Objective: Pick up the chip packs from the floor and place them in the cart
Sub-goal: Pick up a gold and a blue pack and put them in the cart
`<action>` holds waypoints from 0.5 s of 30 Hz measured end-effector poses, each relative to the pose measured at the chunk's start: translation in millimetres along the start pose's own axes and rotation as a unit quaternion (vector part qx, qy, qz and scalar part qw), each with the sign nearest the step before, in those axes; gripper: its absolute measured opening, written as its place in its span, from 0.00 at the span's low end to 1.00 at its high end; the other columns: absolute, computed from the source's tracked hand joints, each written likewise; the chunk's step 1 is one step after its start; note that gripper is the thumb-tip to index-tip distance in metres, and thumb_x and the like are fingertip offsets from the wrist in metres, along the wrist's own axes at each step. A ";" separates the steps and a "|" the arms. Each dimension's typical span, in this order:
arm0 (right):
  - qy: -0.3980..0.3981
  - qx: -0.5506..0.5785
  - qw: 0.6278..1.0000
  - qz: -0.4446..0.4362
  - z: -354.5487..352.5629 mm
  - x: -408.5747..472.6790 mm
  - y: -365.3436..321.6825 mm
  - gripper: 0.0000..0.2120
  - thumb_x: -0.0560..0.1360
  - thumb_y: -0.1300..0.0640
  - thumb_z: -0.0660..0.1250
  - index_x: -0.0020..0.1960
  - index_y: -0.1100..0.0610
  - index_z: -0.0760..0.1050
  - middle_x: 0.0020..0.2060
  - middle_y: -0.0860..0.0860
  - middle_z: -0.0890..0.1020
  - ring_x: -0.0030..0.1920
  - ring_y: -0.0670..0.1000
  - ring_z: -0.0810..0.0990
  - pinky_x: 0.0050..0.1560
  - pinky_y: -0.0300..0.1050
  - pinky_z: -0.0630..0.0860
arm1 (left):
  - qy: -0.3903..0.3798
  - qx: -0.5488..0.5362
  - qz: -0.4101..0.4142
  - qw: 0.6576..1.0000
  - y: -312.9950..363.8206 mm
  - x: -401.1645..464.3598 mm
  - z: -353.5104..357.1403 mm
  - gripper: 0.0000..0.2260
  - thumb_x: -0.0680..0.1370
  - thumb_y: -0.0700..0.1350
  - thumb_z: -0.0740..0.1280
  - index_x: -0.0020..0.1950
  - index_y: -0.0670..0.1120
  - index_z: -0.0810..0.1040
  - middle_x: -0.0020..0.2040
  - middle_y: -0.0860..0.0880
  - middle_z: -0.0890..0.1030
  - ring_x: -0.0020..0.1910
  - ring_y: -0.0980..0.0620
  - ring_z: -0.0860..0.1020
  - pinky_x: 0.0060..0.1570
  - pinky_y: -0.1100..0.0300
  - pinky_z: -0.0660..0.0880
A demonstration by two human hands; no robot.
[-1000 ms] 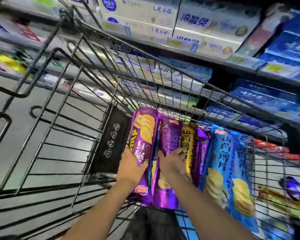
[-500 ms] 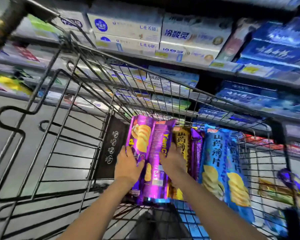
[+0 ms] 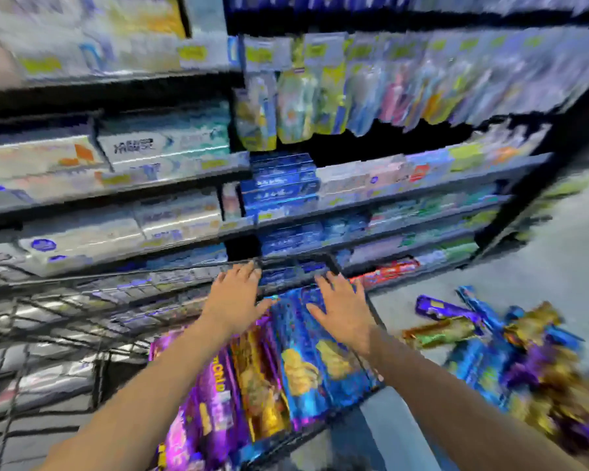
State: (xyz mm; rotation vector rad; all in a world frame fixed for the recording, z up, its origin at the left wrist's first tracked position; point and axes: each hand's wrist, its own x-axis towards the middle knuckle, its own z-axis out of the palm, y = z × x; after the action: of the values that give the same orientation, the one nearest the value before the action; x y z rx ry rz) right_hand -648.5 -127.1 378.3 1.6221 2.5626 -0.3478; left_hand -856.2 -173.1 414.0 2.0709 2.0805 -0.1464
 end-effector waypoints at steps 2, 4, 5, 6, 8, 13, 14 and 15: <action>0.010 0.004 0.998 0.056 -18.1 -19.7 46.4 0.33 0.78 0.37 0.49 0.78 0.53 0.53 0.77 0.55 0.58 0.77 0.55 0.55 0.76 0.59 0.48 | 0.017 0.021 0.056 0.998 46.8 18.3 -20.1 0.32 0.79 0.61 0.56 0.76 0.45 0.57 0.78 0.46 0.57 0.76 0.46 0.58 0.73 0.49 0.57; 0.027 0.008 0.994 0.107 -31.9 -42.5 96.2 0.33 0.78 0.38 0.51 0.77 0.54 0.53 0.77 0.56 0.58 0.77 0.55 0.57 0.75 0.59 0.50 | 0.020 0.044 0.107 0.993 97.7 37.8 -32.3 0.32 0.79 0.61 0.55 0.77 0.44 0.56 0.78 0.45 0.57 0.76 0.45 0.58 0.73 0.49 0.58; 0.037 0.010 0.991 0.131 -37.4 -55.9 121.4 0.32 0.78 0.38 0.50 0.77 0.54 0.53 0.76 0.56 0.59 0.76 0.55 0.58 0.74 0.59 0.51 | 0.020 0.052 0.130 0.990 125.1 47.8 -36.2 0.32 0.79 0.61 0.55 0.77 0.44 0.55 0.78 0.45 0.57 0.76 0.45 0.58 0.73 0.48 0.58; 0.041 0.014 0.987 0.155 -40.9 -70.3 147.1 0.32 0.79 0.39 0.51 0.77 0.54 0.54 0.76 0.56 0.60 0.75 0.55 0.59 0.74 0.59 0.52 | 0.019 0.060 0.150 0.987 153.4 58.2 -38.4 0.32 0.79 0.61 0.55 0.77 0.44 0.56 0.78 0.45 0.58 0.76 0.45 0.59 0.73 0.48 0.58; 0.041 0.020 0.977 0.209 -44.6 -97.6 202.3 0.33 0.78 0.38 0.50 0.77 0.54 0.54 0.75 0.56 0.60 0.74 0.55 0.61 0.73 0.59 0.52 | 0.013 0.074 0.190 0.979 214.1 79.1 -38.0 0.32 0.79 0.61 0.55 0.76 0.43 0.57 0.77 0.44 0.59 0.75 0.45 0.60 0.74 0.48 0.58; 0.053 0.053 0.948 0.309 -35.5 -152.8 341.4 0.35 0.74 0.37 0.52 0.73 0.57 0.64 0.69 0.58 0.70 0.69 0.58 0.69 0.71 0.63 0.58 | -0.018 0.078 0.248 0.965 366.6 119.2 -18.3 0.29 0.78 0.61 0.57 0.72 0.43 0.63 0.72 0.43 0.67 0.70 0.43 0.66 0.67 0.49 0.64; 0.059 0.051 0.944 0.320 -31.6 -161.7 366.1 0.32 0.74 0.39 0.55 0.71 0.58 0.67 0.67 0.59 0.72 0.67 0.59 0.72 0.70 0.64 0.61 | -0.024 0.079 0.255 0.963 394.1 124.8 -13.7 0.29 0.78 0.61 0.57 0.72 0.43 0.63 0.72 0.43 0.67 0.70 0.44 0.67 0.67 0.49 0.64; 0.062 0.057 0.939 0.333 -26.4 -171.0 393.4 0.32 0.74 0.39 0.57 0.71 0.58 0.67 0.67 0.60 0.72 0.67 0.60 0.72 0.69 0.64 0.63 | -0.032 0.076 0.262 0.961 422.7 131.3 -7.7 0.30 0.78 0.61 0.57 0.72 0.43 0.63 0.72 0.43 0.67 0.70 0.44 0.67 0.67 0.49 0.64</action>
State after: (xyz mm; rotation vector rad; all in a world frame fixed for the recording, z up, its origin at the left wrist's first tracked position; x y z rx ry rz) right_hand -219.1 -109.9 380.7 2.4777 1.9109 -0.3374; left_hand -434.8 -37.9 424.1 2.5879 1.4552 -0.2914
